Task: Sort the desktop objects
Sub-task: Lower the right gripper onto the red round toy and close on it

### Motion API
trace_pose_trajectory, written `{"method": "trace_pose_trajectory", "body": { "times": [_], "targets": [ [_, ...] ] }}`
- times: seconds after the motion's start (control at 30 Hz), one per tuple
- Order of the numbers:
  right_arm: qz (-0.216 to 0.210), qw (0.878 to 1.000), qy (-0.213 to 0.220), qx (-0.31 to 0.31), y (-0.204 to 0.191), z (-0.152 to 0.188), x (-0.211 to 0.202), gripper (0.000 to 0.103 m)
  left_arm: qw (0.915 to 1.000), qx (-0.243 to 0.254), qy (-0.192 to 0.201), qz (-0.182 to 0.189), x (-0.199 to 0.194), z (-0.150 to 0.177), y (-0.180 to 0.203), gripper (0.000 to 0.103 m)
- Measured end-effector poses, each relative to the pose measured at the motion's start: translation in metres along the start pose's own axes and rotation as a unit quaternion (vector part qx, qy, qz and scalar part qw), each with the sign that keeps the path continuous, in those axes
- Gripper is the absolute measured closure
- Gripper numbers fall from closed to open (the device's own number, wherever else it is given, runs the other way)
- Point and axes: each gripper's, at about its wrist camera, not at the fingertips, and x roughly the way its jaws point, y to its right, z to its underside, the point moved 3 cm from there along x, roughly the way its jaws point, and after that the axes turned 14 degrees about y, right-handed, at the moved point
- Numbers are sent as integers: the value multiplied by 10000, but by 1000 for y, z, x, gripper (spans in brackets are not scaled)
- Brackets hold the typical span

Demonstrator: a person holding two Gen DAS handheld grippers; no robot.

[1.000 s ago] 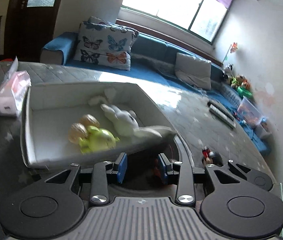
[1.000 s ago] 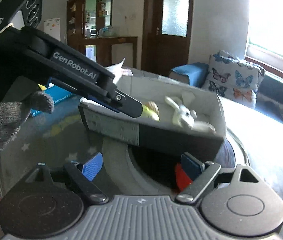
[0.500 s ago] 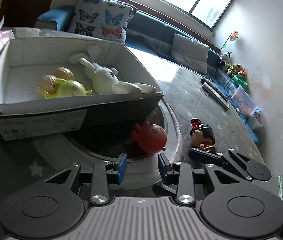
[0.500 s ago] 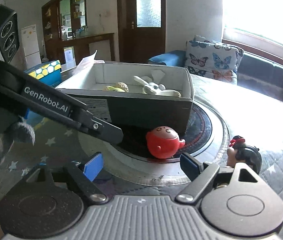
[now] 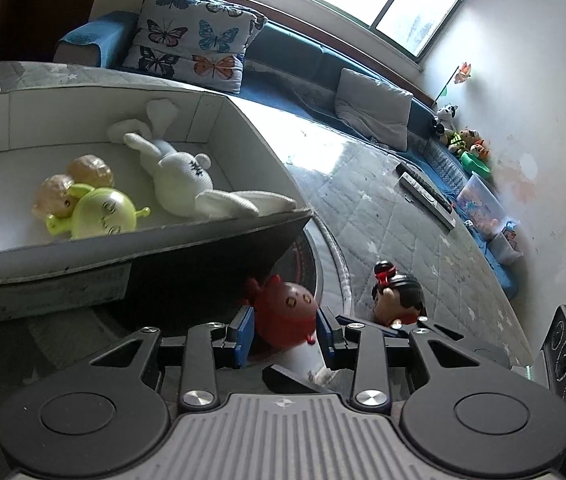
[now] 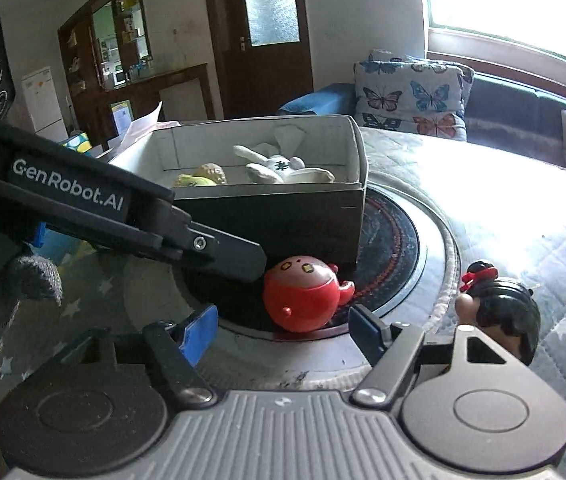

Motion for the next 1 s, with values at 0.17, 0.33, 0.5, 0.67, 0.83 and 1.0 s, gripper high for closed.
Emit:
{"method": "trace_pose_trajectory", "body": {
  "times": [0.17,0.33,0.5,0.67,0.83,1.0],
  "targets": [
    [10,9993,-84,354,10,1,11,35,10000,70,-41,0,13,-6,3,66],
    [-14,9980,-156,608,19,5,17,40,9998,131,-122,44,25,-8,5,66],
    [-25,9975,-165,686,23,5,19,41,9996,182,-212,16,34,-7,5,66],
    [-37,9970,-169,758,26,6,20,48,9995,140,-275,34,38,-5,1,66],
    [-19,9966,-183,803,28,8,23,51,9995,121,-279,101,40,-4,0,64],
    [0,9960,-168,874,29,8,22,55,9993,36,-301,200,39,-4,-3,65]
  ]
}}
